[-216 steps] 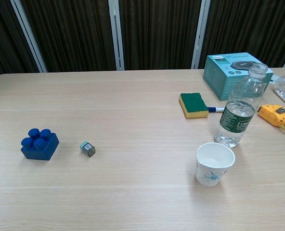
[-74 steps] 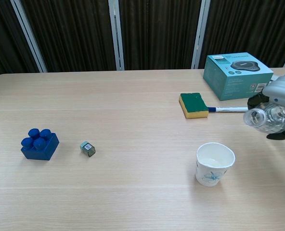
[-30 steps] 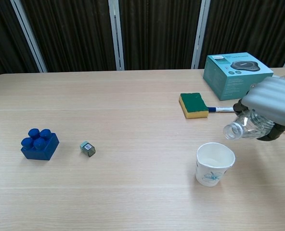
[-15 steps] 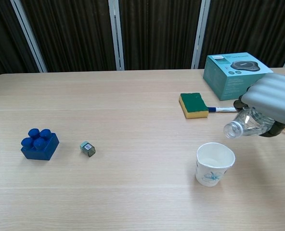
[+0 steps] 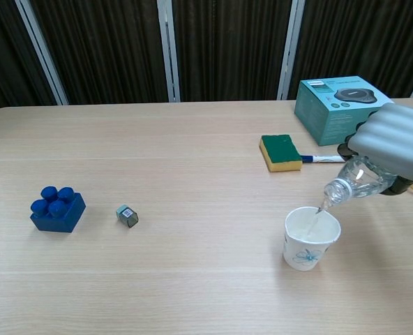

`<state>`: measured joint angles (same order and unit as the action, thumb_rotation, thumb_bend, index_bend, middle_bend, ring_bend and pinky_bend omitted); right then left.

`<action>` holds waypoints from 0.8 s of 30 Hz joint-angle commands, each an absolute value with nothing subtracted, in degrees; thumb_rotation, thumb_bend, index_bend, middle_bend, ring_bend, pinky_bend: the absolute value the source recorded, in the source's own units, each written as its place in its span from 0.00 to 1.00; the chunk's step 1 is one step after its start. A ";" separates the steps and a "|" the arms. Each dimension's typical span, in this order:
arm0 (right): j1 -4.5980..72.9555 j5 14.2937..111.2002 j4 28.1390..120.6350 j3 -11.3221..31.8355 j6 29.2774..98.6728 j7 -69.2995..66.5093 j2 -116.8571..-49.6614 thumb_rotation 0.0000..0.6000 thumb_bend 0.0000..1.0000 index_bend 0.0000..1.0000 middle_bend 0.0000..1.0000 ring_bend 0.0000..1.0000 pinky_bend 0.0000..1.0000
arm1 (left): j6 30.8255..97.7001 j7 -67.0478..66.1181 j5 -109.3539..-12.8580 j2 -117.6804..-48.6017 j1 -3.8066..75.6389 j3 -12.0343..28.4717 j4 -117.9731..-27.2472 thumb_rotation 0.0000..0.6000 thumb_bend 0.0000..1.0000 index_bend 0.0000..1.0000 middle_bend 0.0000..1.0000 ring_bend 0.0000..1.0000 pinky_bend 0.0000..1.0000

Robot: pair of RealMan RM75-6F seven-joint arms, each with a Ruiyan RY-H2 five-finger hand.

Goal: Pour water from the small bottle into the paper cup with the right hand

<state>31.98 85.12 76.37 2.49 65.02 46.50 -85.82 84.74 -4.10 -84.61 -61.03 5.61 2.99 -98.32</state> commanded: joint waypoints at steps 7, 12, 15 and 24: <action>31.91 84.97 76.47 2.58 65.03 46.75 -85.79 1.00 0.41 0.50 0.60 0.57 0.50 | 84.71 -4.09 -84.68 -61.01 5.63 2.94 -98.39 1.00 0.00 0.00 0.00 0.00 0.00; 31.89 84.88 76.48 2.65 65.00 46.62 -85.74 1.00 0.41 0.50 0.60 0.57 0.50 | 84.72 -4.09 -84.66 -60.98 5.62 2.95 -98.40 1.00 0.00 0.00 0.00 0.00 0.00; 31.89 84.82 76.38 2.71 64.99 46.59 -85.71 1.00 0.41 0.50 0.60 0.57 0.50 | 84.72 -4.05 -84.65 -60.97 5.62 2.94 -98.43 1.00 0.00 0.00 0.00 0.00 0.00; 31.66 83.73 76.24 3.01 64.48 44.78 -85.77 1.00 0.41 0.50 0.60 0.57 0.50 | 84.54 -4.15 -84.56 -60.94 5.64 2.87 -98.45 1.00 0.00 0.00 0.00 0.00 0.00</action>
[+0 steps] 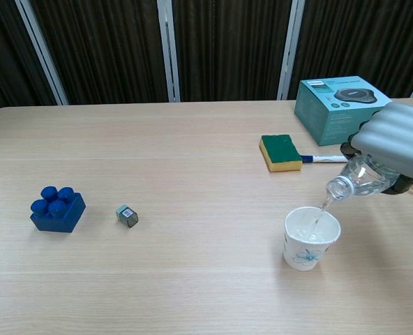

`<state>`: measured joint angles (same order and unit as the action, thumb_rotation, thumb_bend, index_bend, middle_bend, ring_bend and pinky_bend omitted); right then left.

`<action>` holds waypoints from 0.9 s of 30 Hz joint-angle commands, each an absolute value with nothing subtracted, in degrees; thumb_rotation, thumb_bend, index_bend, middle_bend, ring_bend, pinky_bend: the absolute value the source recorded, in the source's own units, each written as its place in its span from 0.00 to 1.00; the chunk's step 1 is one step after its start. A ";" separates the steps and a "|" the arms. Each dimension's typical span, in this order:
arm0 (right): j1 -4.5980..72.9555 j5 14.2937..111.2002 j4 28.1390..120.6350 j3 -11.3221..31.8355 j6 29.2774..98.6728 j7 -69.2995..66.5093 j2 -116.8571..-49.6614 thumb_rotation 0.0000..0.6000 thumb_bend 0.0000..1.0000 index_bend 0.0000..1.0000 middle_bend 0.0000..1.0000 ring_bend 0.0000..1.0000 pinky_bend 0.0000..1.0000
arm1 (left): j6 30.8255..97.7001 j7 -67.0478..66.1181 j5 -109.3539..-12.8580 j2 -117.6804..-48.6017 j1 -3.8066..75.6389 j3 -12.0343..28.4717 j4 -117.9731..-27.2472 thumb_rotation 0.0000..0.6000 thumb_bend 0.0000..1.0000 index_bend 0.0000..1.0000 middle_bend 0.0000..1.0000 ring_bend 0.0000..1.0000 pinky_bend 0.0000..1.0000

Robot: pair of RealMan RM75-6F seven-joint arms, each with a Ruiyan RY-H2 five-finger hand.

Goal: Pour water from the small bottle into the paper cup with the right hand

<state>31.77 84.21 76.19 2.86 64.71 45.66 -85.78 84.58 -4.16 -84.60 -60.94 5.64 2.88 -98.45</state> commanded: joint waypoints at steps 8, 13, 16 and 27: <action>31.25 84.30 76.34 3.44 64.90 32.44 -85.51 1.00 0.41 0.51 0.60 0.58 0.50 | 84.26 -4.33 -84.38 -60.98 5.71 2.82 -98.49 1.00 0.00 0.00 0.00 0.00 0.00; 31.01 84.05 76.76 4.77 65.52 20.97 -85.11 1.00 0.41 0.51 0.60 0.58 0.50 | 84.14 -4.30 -84.12 -60.95 5.73 2.87 -98.53 1.00 0.00 0.00 0.00 0.00 0.00; 31.22 83.34 76.84 6.39 65.77 14.05 -84.78 1.00 0.41 0.50 0.60 0.58 0.50 | 83.84 -4.26 -83.99 -60.93 5.84 2.86 -98.53 1.00 0.00 0.00 0.00 0.00 0.00; 31.63 72.15 73.71 13.83 59.62 -13.84 -88.95 1.00 0.42 0.51 0.60 0.58 0.50 | 82.74 -4.43 -82.99 -61.17 6.29 3.03 -98.15 1.00 0.00 0.00 0.00 0.00 0.00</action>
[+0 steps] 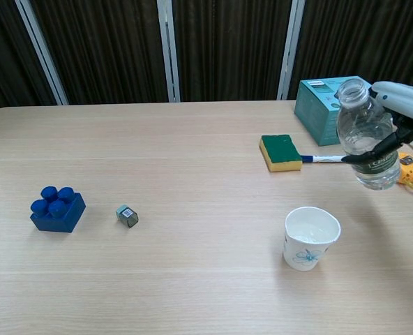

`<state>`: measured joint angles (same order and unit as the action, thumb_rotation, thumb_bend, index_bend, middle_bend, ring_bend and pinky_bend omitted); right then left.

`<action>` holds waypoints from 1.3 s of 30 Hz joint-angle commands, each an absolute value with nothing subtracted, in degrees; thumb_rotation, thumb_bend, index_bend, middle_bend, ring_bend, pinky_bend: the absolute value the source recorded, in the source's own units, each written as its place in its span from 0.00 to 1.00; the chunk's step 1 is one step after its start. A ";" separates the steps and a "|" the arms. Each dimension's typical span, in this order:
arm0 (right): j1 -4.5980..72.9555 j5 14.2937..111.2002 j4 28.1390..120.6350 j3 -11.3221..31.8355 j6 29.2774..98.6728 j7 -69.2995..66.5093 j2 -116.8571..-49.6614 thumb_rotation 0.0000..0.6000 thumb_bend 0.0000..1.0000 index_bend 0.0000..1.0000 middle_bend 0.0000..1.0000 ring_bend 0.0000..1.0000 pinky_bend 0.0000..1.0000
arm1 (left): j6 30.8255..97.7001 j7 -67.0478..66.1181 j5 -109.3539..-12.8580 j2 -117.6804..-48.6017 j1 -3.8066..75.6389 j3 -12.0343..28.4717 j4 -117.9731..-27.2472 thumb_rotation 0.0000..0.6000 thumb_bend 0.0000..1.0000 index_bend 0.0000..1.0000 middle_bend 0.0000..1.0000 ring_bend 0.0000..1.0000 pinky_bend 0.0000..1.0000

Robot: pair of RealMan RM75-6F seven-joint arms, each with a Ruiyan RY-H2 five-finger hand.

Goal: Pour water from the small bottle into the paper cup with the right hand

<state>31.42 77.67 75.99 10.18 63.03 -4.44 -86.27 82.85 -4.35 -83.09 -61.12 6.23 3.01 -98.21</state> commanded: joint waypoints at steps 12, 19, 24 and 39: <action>32.42 71.03 61.67 16.37 56.62 -33.36 -97.25 1.00 0.43 0.51 0.60 0.58 0.50 | 81.38 -5.14 -81.30 -61.79 6.82 3.35 -97.51 1.00 0.00 0.00 0.00 0.00 0.00; 32.90 73.44 54.76 15.81 58.91 -37.14 -102.11 1.00 0.43 0.51 0.60 0.58 0.50 | 80.87 -5.41 -80.49 -62.05 7.02 3.51 -97.23 1.00 0.00 0.00 0.00 0.00 0.00; 33.08 75.35 50.50 14.98 60.60 -39.02 -104.62 1.00 0.31 0.42 0.55 0.53 0.42 | 80.79 -5.38 -80.21 -62.04 7.07 3.61 -97.18 1.00 0.00 0.00 0.00 0.00 0.00; 32.21 78.16 49.95 13.13 61.68 -43.96 -103.96 1.00 0.00 0.01 0.22 0.23 0.26 | 81.25 -4.96 -80.52 -61.74 6.93 3.53 -97.52 1.00 0.00 0.00 0.00 0.00 0.00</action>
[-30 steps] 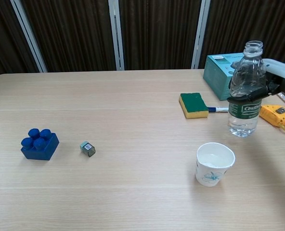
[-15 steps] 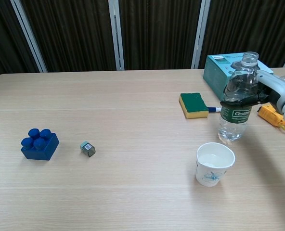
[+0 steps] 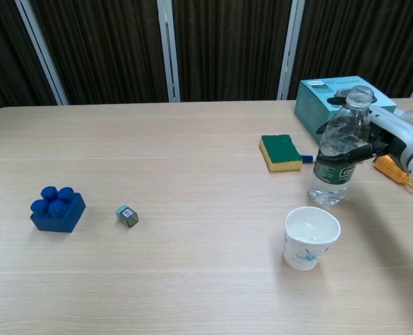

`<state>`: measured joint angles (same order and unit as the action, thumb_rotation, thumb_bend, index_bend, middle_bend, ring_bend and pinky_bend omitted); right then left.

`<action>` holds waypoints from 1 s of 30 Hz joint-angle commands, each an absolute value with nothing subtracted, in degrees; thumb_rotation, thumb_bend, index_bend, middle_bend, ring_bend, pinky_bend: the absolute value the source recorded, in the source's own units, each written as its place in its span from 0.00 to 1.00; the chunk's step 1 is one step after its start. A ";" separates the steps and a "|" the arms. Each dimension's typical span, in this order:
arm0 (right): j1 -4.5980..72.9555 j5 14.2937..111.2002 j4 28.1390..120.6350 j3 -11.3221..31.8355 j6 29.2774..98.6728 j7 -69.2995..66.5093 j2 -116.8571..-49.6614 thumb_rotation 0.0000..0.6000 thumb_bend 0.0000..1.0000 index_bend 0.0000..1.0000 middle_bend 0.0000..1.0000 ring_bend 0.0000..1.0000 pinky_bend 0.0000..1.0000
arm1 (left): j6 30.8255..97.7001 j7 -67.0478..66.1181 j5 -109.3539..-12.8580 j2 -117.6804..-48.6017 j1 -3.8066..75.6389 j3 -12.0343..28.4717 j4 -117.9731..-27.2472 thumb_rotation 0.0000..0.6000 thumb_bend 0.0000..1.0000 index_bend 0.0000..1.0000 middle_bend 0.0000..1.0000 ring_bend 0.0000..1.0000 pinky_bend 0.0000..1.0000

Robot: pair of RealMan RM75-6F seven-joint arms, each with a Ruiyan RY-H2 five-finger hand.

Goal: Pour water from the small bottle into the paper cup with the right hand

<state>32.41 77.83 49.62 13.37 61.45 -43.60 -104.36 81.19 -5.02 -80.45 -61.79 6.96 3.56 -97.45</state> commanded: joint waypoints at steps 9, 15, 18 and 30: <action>30.19 82.35 58.46 8.26 60.52 -45.76 -94.93 1.00 0.00 0.00 0.00 0.00 0.00 | 82.26 -3.70 -82.09 -60.77 6.48 3.10 -98.47 1.00 0.00 0.00 0.00 0.00 0.00; 28.19 83.90 66.74 5.16 60.23 -41.53 -85.84 1.00 0.00 0.00 0.00 0.00 0.00 | 83.80 -2.34 -84.23 -59.68 5.80 2.52 -99.58 1.00 0.00 0.00 0.00 0.00 0.00; 27.04 84.04 69.19 4.30 61.11 -38.19 -82.83 1.00 0.00 0.00 0.00 0.00 0.00 | 84.53 -1.72 -85.18 -59.20 5.46 2.24 -100.00 1.00 0.00 0.00 0.00 0.00 0.00; 14.58 81.13 84.19 3.39 79.21 -11.55 -70.91 1.00 0.00 0.00 0.00 0.00 0.00 | 87.98 -0.45 -89.60 -58.16 4.00 1.07 -100.41 1.00 0.00 0.00 0.00 0.00 0.00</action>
<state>17.80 81.79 80.00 3.60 75.12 -15.50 -73.78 87.90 -0.49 -89.54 -58.14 4.05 1.08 -100.47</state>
